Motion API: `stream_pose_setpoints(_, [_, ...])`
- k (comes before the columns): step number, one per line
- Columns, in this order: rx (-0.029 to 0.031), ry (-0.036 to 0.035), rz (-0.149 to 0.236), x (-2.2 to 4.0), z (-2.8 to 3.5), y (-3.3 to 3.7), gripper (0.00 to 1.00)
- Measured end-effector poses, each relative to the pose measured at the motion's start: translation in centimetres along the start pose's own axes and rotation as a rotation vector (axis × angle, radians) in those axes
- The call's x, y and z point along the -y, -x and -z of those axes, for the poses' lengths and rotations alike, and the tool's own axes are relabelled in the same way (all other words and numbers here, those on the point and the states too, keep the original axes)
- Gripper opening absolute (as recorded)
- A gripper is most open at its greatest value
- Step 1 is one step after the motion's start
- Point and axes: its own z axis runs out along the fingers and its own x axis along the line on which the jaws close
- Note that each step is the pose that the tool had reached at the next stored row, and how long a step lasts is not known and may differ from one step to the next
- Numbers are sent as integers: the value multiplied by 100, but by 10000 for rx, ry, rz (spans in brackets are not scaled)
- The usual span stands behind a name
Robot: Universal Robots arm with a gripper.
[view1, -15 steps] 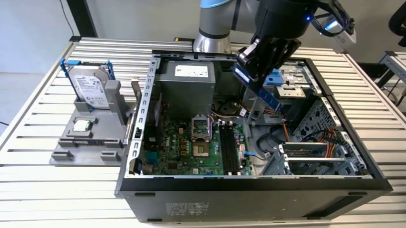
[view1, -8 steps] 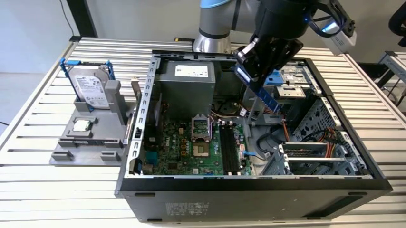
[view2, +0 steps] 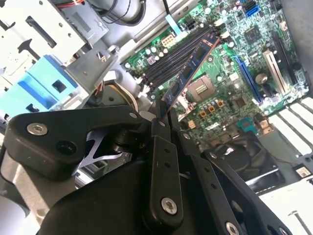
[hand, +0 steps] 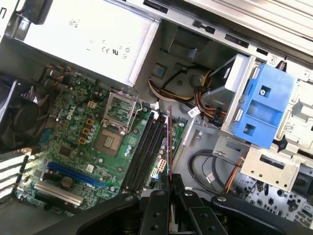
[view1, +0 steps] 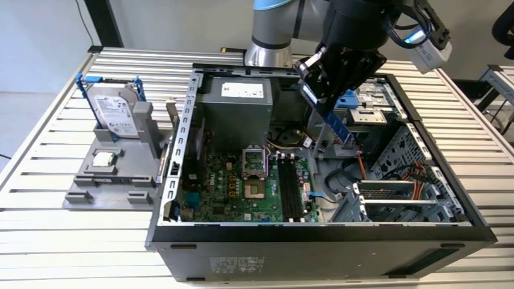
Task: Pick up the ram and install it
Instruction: 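Pick up the ram and move it above insertion slot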
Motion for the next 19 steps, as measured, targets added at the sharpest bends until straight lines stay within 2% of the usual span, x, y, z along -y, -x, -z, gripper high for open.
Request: stream_pose_setpoints(19, [69,-27,-1841,21,0,-7,0])
